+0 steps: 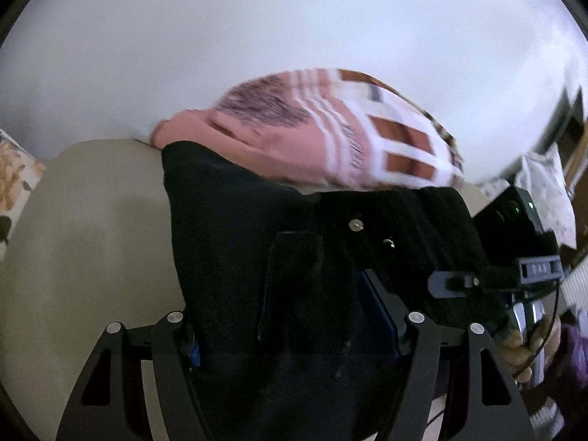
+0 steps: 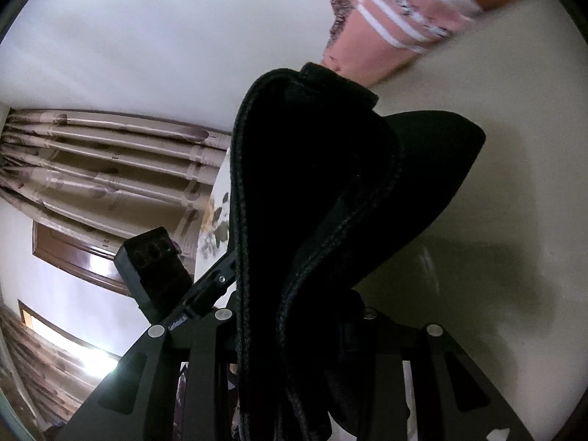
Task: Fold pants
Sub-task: 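Press the folded pants flat with both tools and open them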
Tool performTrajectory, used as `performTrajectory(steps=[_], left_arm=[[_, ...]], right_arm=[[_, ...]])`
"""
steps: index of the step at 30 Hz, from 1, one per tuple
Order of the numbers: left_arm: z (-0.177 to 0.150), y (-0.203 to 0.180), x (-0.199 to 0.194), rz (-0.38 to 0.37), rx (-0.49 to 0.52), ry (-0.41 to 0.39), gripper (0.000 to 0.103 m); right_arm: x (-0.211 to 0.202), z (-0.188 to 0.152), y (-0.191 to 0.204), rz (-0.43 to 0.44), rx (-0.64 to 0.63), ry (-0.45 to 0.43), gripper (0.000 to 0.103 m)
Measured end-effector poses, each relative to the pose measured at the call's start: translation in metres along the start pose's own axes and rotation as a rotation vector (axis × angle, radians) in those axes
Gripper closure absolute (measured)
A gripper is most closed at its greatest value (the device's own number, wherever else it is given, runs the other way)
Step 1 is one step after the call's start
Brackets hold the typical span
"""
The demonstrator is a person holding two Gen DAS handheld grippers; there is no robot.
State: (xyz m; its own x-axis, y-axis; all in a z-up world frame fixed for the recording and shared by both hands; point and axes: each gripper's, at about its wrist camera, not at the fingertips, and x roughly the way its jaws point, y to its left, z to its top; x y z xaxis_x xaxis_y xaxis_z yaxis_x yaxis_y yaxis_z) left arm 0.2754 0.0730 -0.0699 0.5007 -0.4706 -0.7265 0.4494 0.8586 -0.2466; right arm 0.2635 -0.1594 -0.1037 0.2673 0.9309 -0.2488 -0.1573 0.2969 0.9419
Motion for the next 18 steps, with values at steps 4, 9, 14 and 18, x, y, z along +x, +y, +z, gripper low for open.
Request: performTrajectory(steps=[4, 9, 14, 18], left_arm=[[0.019, 0.038, 0.028, 0.047, -0.037, 0.005, 0.043], [0.01, 0.079, 0.069, 0.145, -0.088, 0.07, 0.044], [-0.006, 0.102, 0.072, 0.141, -0.14, 0.034, 0.039], [-0.013, 0.101, 0.074, 0.167, -0.125, 0.037, 0.033]], right_arm=[[0.024, 0.037, -0.007, -0.019, -0.028, 0.007, 0.074], [0.044, 0.058, -0.029, -0.17, -0.025, 0.028, 0.072], [0.032, 0.05, -0.042, -0.312, -0.021, -0.001, 0.059], [0.005, 0.046, -0.048, -0.312, 0.024, -0.105, 0.057]])
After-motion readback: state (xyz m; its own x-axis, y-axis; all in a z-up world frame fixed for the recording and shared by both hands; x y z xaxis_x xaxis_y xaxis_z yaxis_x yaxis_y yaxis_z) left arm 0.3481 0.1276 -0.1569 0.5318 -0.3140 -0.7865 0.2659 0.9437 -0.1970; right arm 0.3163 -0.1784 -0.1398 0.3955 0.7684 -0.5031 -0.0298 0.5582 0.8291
